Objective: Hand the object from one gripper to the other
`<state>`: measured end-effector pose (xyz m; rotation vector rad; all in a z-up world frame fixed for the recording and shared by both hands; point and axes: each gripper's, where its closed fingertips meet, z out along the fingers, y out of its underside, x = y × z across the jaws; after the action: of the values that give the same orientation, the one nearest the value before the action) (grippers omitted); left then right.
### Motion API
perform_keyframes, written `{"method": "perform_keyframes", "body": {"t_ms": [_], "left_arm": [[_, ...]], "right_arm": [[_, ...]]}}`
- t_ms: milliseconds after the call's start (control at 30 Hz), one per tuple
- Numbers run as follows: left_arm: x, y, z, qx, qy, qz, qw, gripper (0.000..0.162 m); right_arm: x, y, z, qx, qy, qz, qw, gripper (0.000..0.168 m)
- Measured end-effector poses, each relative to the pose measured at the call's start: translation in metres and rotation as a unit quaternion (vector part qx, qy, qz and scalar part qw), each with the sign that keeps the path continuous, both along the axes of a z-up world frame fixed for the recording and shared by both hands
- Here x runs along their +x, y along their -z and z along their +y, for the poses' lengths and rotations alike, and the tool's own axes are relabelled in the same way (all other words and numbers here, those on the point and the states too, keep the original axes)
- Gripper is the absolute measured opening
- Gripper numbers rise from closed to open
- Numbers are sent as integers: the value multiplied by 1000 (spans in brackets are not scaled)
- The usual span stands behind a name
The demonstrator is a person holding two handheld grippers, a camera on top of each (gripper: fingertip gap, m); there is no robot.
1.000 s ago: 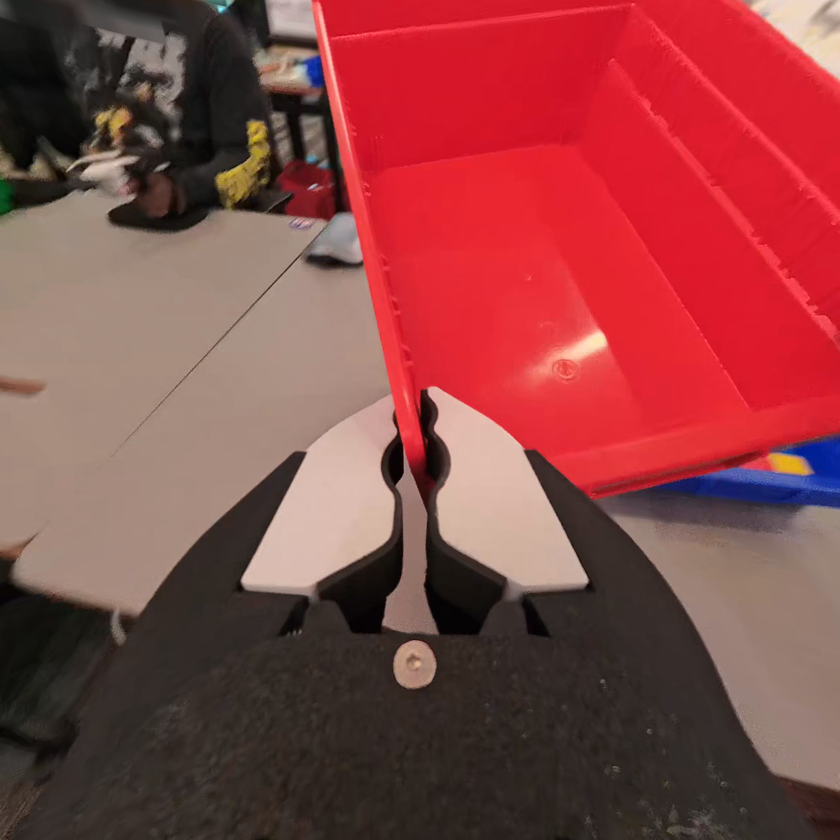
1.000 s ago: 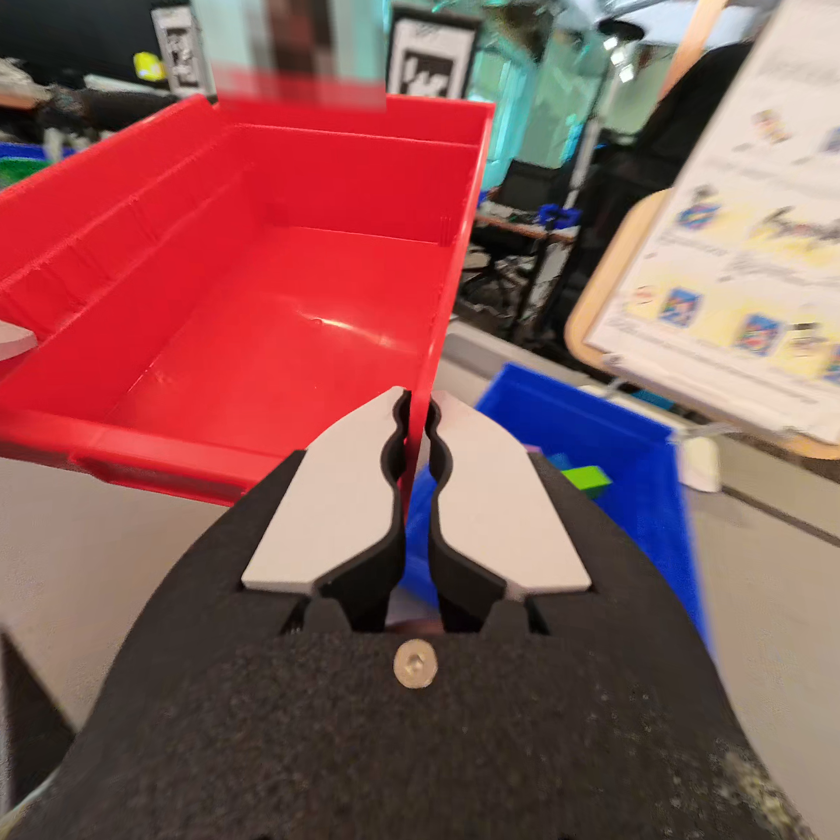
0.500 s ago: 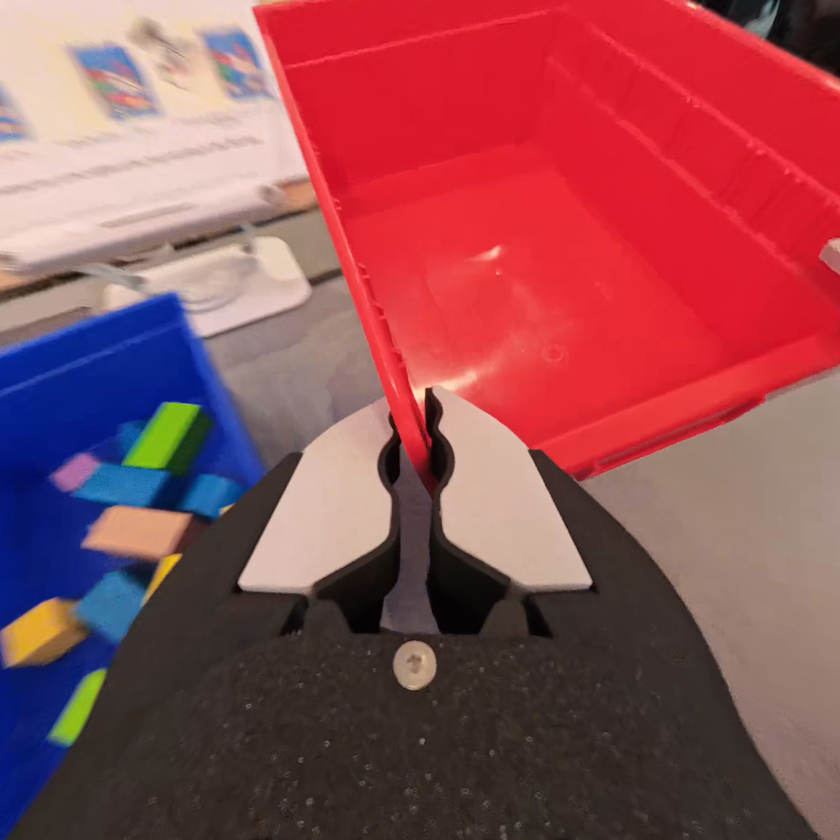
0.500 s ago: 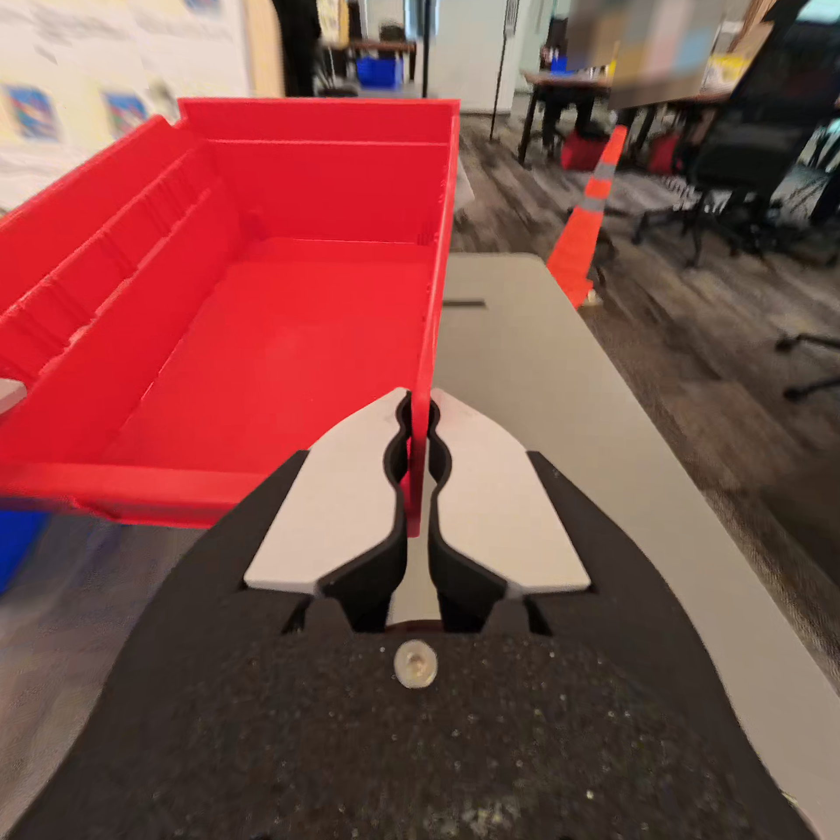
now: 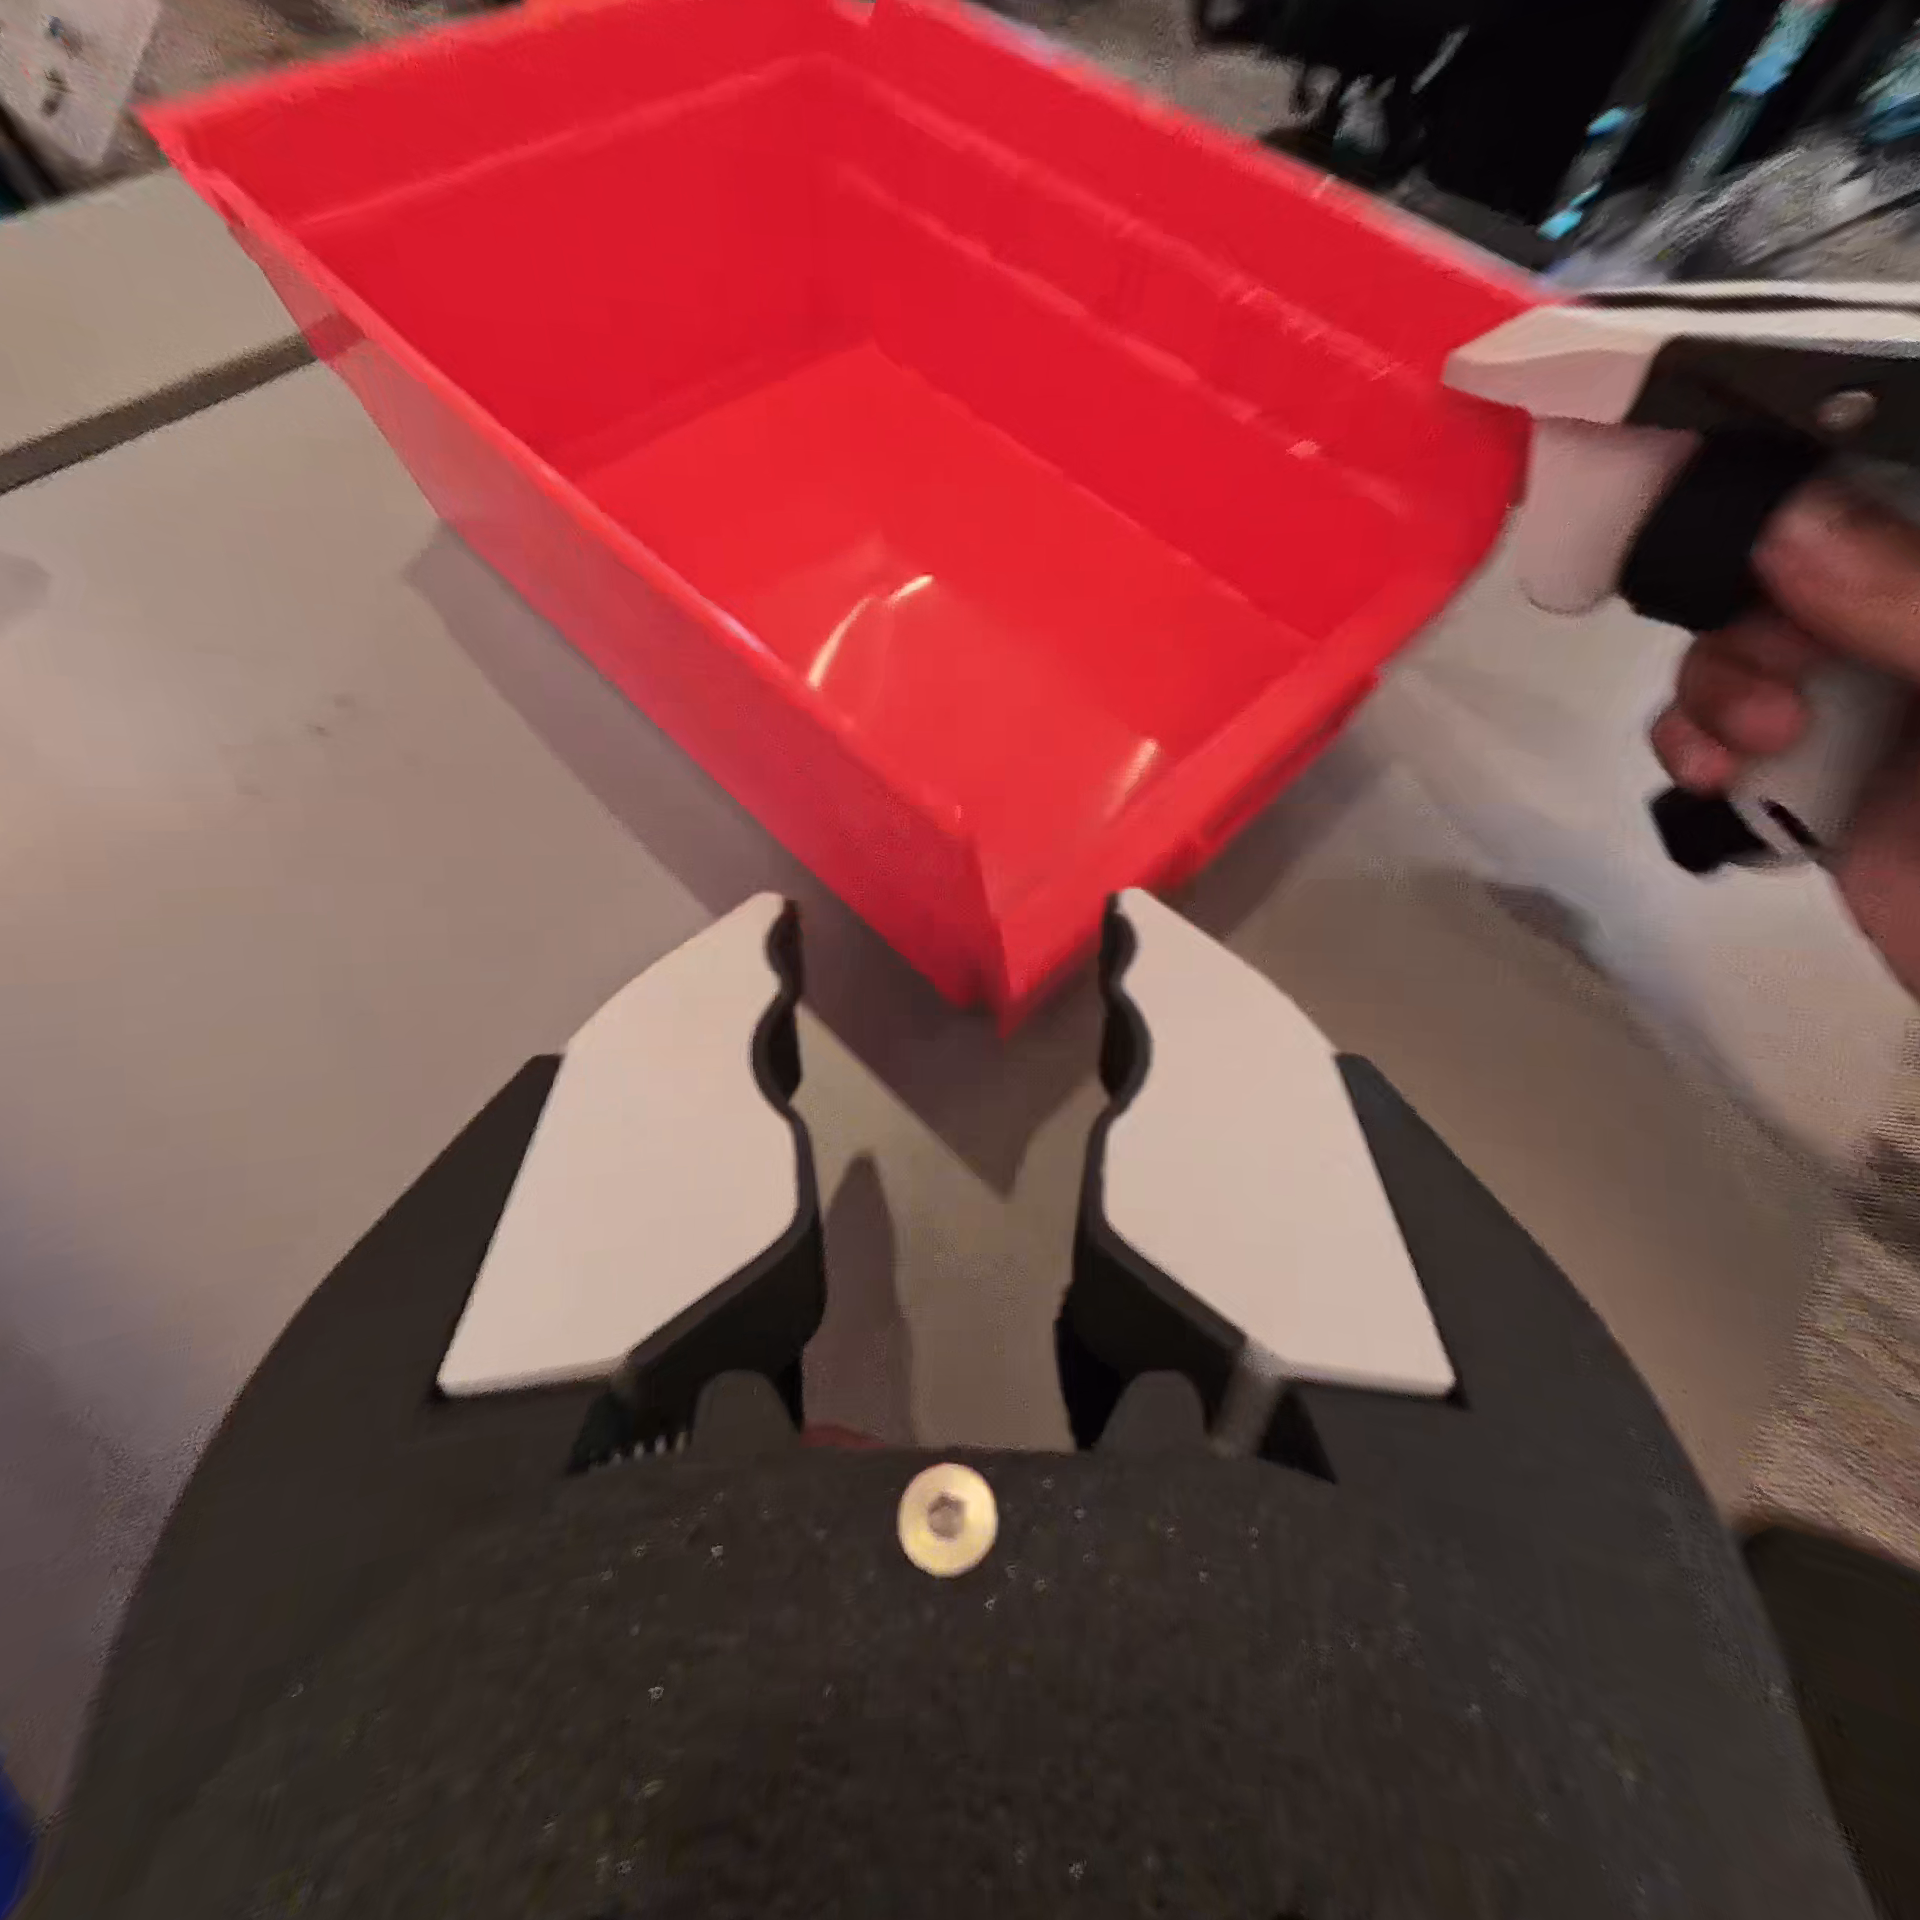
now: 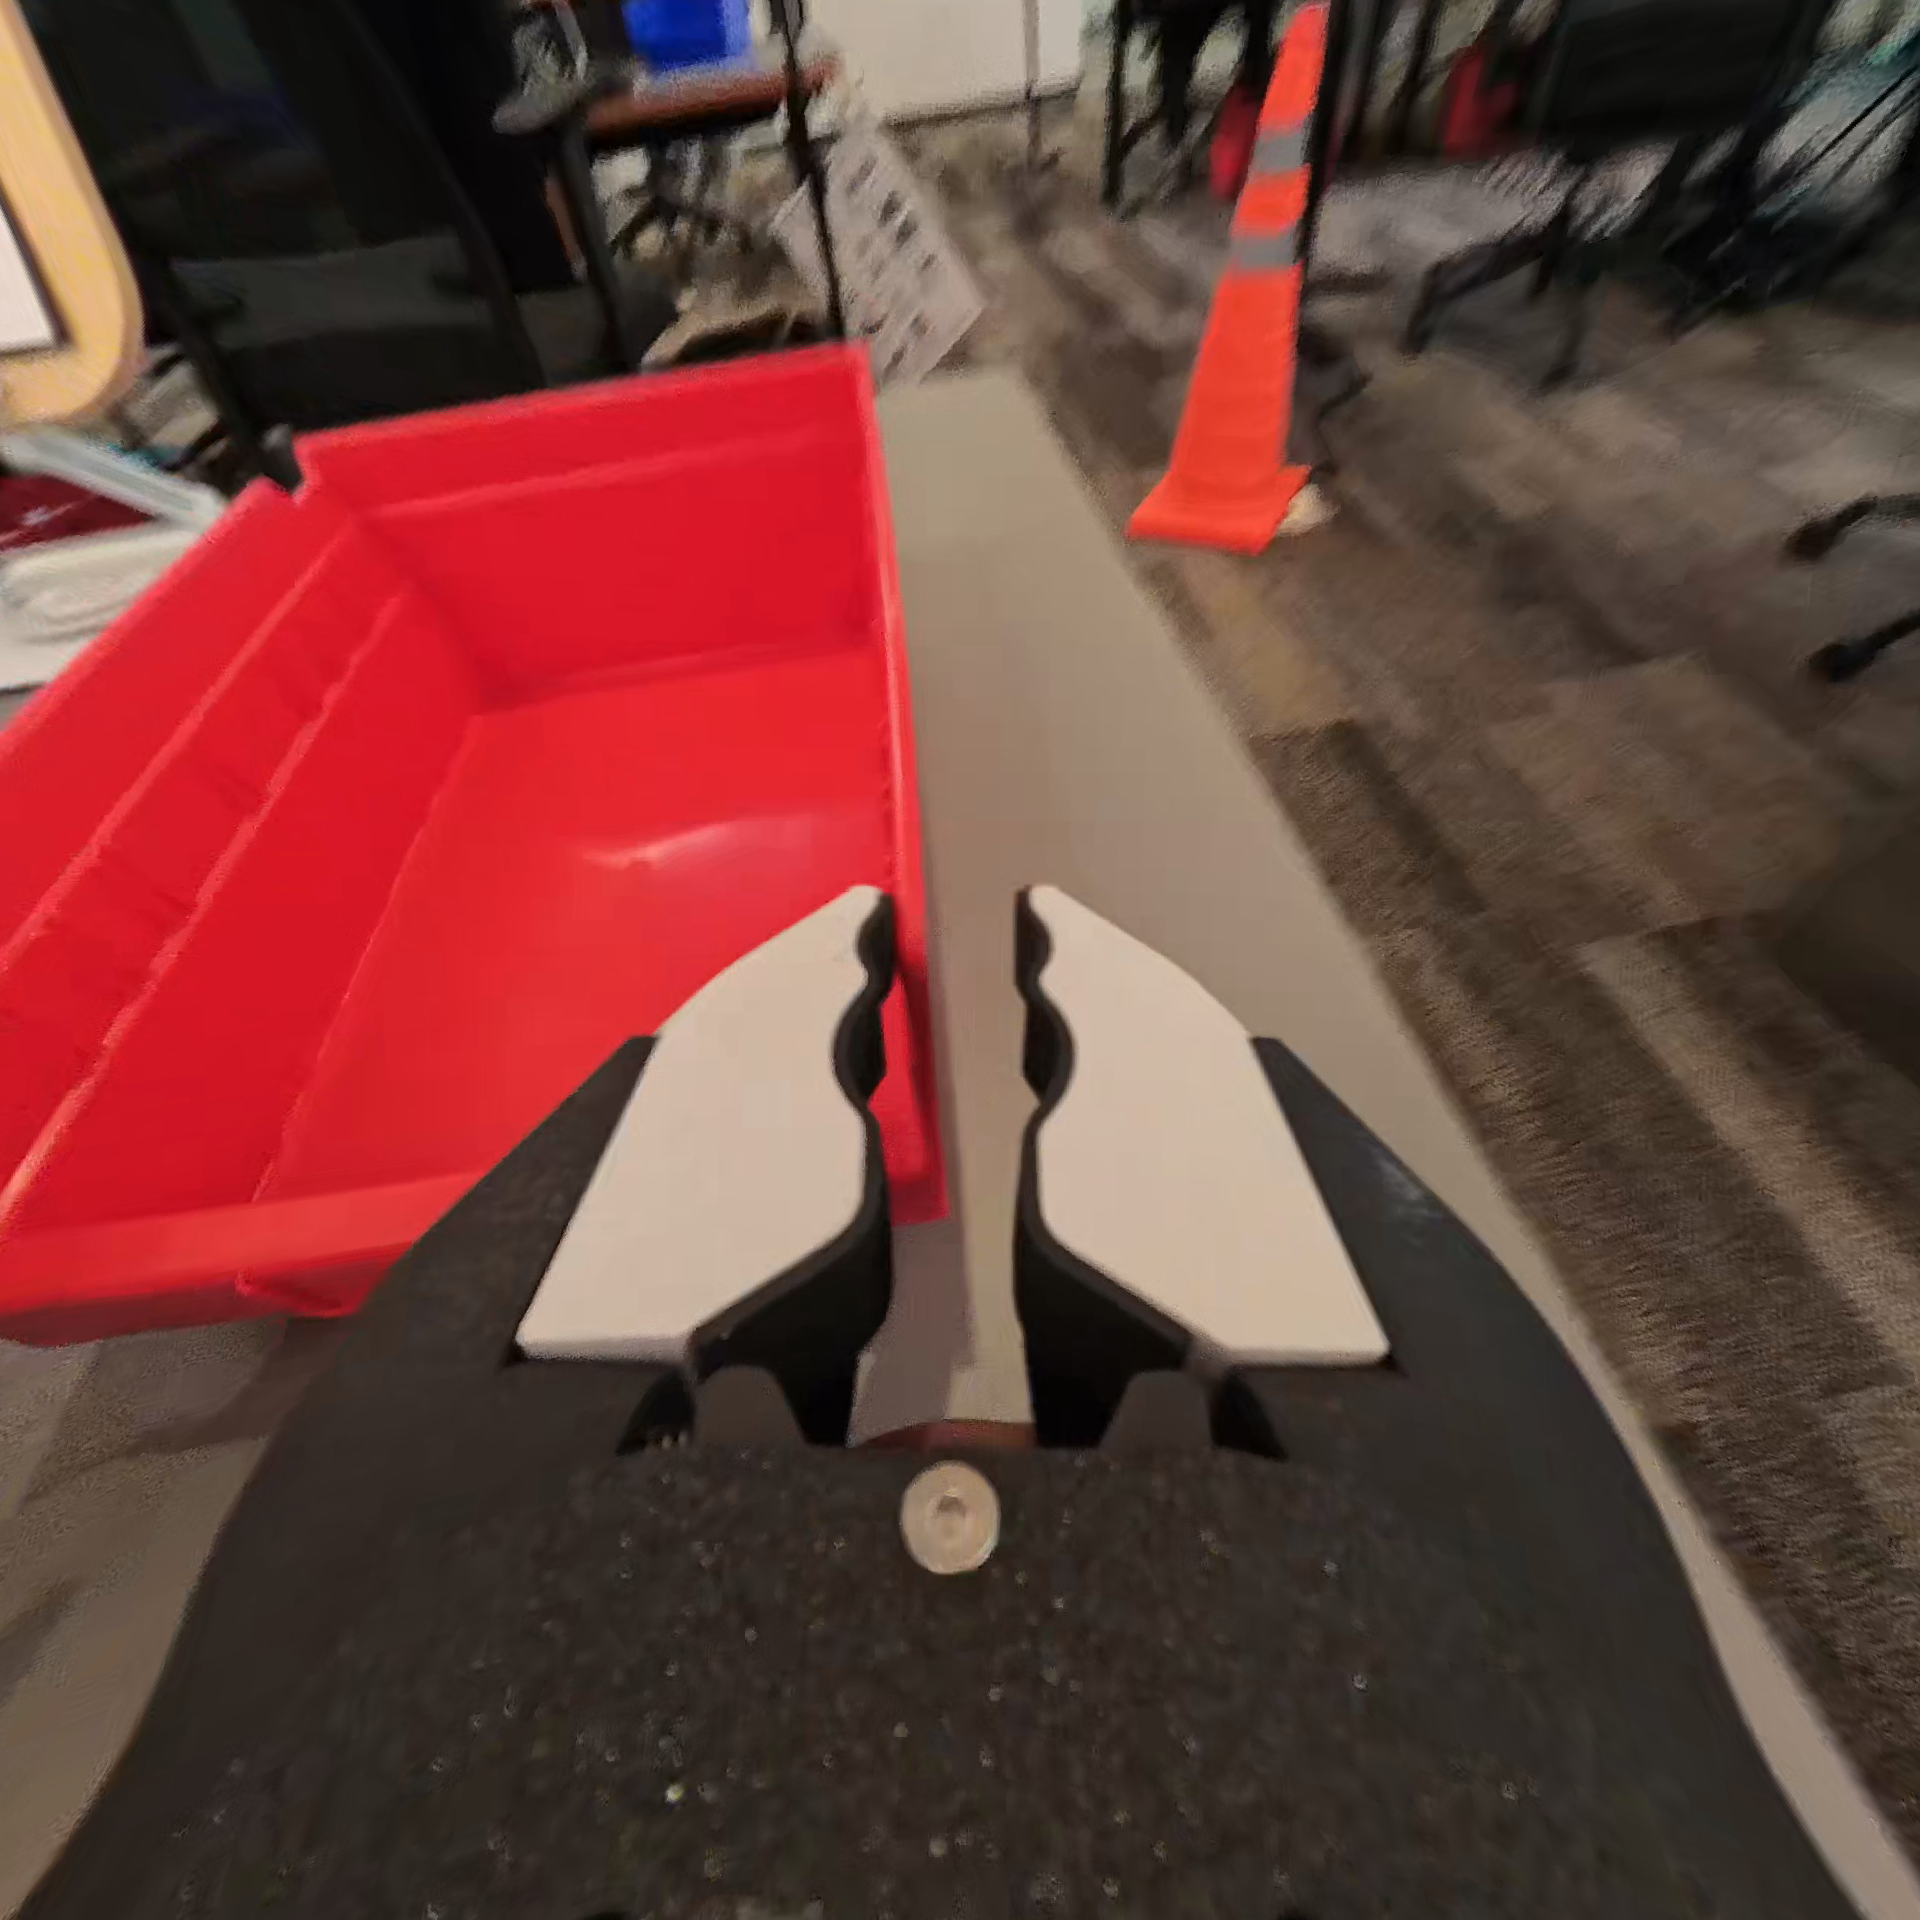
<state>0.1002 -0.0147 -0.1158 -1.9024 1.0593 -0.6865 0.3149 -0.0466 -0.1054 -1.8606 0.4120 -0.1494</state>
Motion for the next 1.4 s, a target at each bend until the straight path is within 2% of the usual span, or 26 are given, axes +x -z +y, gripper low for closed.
{"method": "perform_keyframes", "body": {"t_ms": [67, 133, 167, 233, 267, 300, 367, 467, 500, 533, 567, 633, 667, 700, 867, 933, 1033, 1133, 1267, 1400], "left_arm": [[-50, -42, -10, 12, 4, -50, 999, 61], [-127, -79, 5, 46, -51, -62, 996, 63], [-175, -89, 21, 67, -103, -43, 991, 63], [-276, -89, 59, 91, -222, 23, 970, 66], [-322, -79, 75, 86, -274, 55, 956, 70], [-359, -63, 87, 69, -315, 83, 943, 74], [-402, -29, 100, 16, -361, 97, 927, 86], [-395, 14, 110, -76, -341, 24, 937, 73], [-387, 25, 113, -104, -327, 7, 939, 64], [-378, 32, 114, -127, -308, -10, 943, 46], [-373, 33, 117, -135, -307, -25, 942, 28], [-382, 33, 124, -133, -330, -10, 935, 19], [-393, 30, 128, -126, -346, -5, 930, 13], [-406, 25, 129, -124, -357, -12, 926, 9], [-506, 6, 125, -108, -410, -25, 905, 4], [-516, -11, 124, -79, -410, -7, 908, 4], [-516, -27, 126, -58, -399, 30, 915, 4], [-518, -21, 131, -58, -388, 54, 918, 3], [-515, -32, 135, -13, -383, 86, 920, 3], [-531, -50, 141, 39, -394, 108, 912, 5]], "right_arm": [[-8, -44, -21, 52, 6, -65, 996, 27], [-65, -90, -18, 113, -71, -98, 986, 35], [-108, -100, -7, 116, -130, -105, 979, 38], [-213, -91, 25, 78, -268, -103, 955, 48], [-261, -75, 43, 46, -306, -84, 947, 63], [-307, -55, 58, 15, -339, -54, 939, 74], [-381, -19, 81, -27, -388, 0, 921, 75], [-426, 25, 110, -83, -371, 58, 923, 67], [-432, 35, 116, -100, -364, 63, 924, 61], [-435, 41, 121, -105, -356, 60, 927, 48], [-436, 42, 126, -102, -344, 55, 932, 43], [-434, 40, 133, -134, -307, 34, 942, 31], [-432, 34, 137, -156, -280, 0, 947, 10], [-441, 23, 143, -161, -280, -51, 945, 7], [-549, -54, 173, -115, -324, -225, 911, 5], [-555, -61, 180, -105, -332, -195, 917, 4], [-547, -38, 175, -138, -342, -115, 922, 5], [-547, -25, 167, -128, -323, -94, 933, 5], [-544, -9, 166, -105, -298, -27, 949, 5], [-569, 16, 158, -112, -325, 27, 939, 7]]}}
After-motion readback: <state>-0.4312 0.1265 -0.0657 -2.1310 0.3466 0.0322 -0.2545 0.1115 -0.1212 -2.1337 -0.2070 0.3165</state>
